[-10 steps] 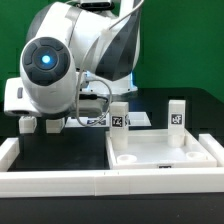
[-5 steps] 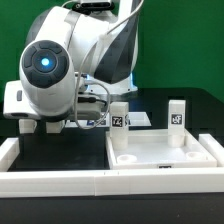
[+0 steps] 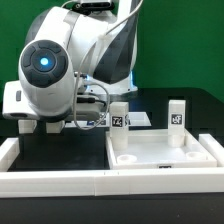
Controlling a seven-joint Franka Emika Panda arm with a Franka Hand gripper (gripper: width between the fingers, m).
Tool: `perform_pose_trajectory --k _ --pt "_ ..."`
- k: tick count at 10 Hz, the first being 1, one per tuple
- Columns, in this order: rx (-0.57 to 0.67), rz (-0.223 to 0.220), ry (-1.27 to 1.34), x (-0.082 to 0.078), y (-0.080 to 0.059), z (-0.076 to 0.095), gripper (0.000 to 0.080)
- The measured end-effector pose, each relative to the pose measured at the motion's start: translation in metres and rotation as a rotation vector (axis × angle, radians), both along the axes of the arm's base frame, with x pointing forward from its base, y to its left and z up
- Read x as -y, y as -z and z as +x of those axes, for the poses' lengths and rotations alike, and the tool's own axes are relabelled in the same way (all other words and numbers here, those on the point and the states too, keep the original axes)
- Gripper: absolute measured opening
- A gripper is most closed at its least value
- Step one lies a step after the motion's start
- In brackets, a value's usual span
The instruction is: Assemble square table
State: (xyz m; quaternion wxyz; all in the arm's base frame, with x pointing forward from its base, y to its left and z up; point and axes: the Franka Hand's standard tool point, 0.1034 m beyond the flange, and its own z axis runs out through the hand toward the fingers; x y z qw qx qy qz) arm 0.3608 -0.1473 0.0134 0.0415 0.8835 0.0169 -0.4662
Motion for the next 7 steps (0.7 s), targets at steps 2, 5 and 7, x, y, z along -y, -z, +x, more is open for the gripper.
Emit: perform_pose_trajectory --k 2,5,7 --pt "-0.001 0.000 0.000 0.0001 -0.0002 -0.0002 0.0288" --pt "-0.001 0.000 0.000 0.0002 -0.0002 -0.0002 0.0288" --pt "-0.004 0.001 -0.002 0.0003 -0.0021 0.0000 0.0288"
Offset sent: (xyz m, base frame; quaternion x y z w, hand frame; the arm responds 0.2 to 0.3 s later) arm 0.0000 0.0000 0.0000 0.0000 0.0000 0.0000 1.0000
